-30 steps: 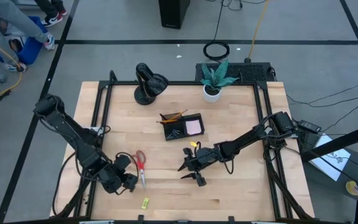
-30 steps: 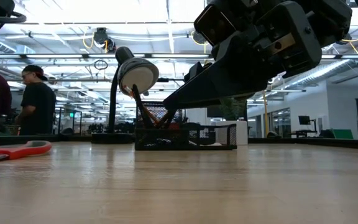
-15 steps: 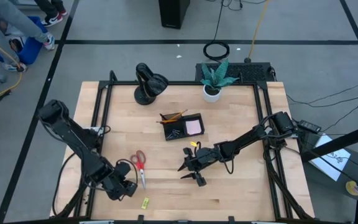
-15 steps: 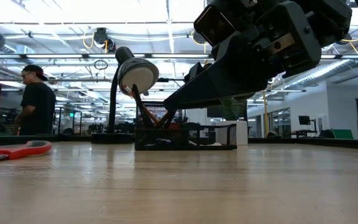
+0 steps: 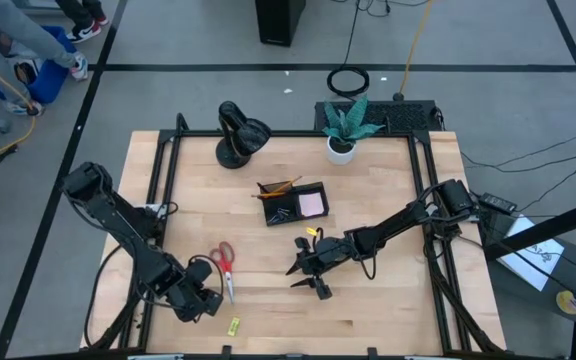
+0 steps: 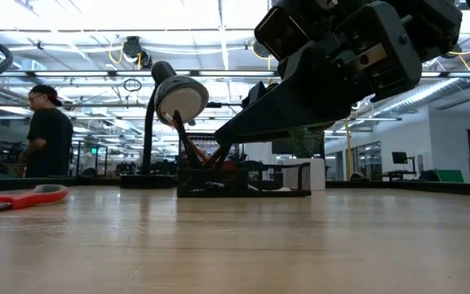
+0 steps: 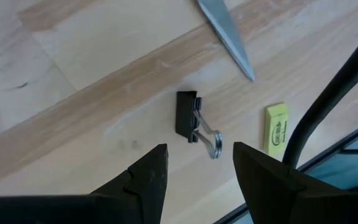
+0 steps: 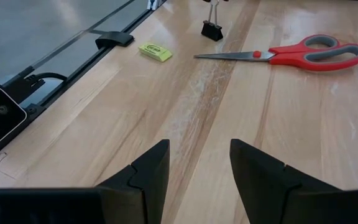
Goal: Pick and place office supplies into organizer
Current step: Put the black binder clip into the desk organizer
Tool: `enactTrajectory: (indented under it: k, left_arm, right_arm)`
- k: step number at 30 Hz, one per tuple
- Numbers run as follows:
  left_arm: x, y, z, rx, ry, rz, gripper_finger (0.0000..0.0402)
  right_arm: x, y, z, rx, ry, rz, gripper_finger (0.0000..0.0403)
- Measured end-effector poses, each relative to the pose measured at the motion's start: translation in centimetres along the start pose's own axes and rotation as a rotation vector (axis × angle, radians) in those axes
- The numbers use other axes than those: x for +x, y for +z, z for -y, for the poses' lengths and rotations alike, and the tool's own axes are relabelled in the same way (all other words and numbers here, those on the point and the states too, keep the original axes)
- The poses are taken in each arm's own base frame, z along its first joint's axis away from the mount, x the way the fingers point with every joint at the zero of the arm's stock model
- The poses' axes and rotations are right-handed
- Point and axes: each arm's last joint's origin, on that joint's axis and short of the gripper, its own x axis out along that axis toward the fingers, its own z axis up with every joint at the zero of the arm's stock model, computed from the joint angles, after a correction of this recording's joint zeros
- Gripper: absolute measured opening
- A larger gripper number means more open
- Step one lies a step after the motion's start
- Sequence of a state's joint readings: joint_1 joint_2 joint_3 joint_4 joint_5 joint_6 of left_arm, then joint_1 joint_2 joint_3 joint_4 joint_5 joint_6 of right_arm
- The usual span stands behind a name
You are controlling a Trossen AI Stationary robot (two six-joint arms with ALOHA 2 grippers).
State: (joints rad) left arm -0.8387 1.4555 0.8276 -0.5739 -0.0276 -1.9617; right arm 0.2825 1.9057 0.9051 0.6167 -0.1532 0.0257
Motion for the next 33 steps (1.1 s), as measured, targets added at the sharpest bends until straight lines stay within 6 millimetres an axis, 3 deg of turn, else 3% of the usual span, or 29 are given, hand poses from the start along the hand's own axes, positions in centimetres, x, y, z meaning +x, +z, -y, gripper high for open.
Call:
enactTrajectory:
  k: [14,23,33]
  left_arm:
    - [0.0,0.04,0.03,-0.008,-0.006,0.011,0.0182]
    - [0.3,-0.03,0.4,0.027,-0.041,0.029,0.0101]
    - [0.3,-0.04,0.46,0.047,-0.049,0.032,0.006]
  right_arm:
    - [0.0,0.0,0.0,0.0,0.0,0.0,0.016]
    - [0.0,0.0,0.01,0.001,0.0,0.0,0.016]
    - [0.0,0.0,0.01,0.0,-0.001,0.0,0.016]
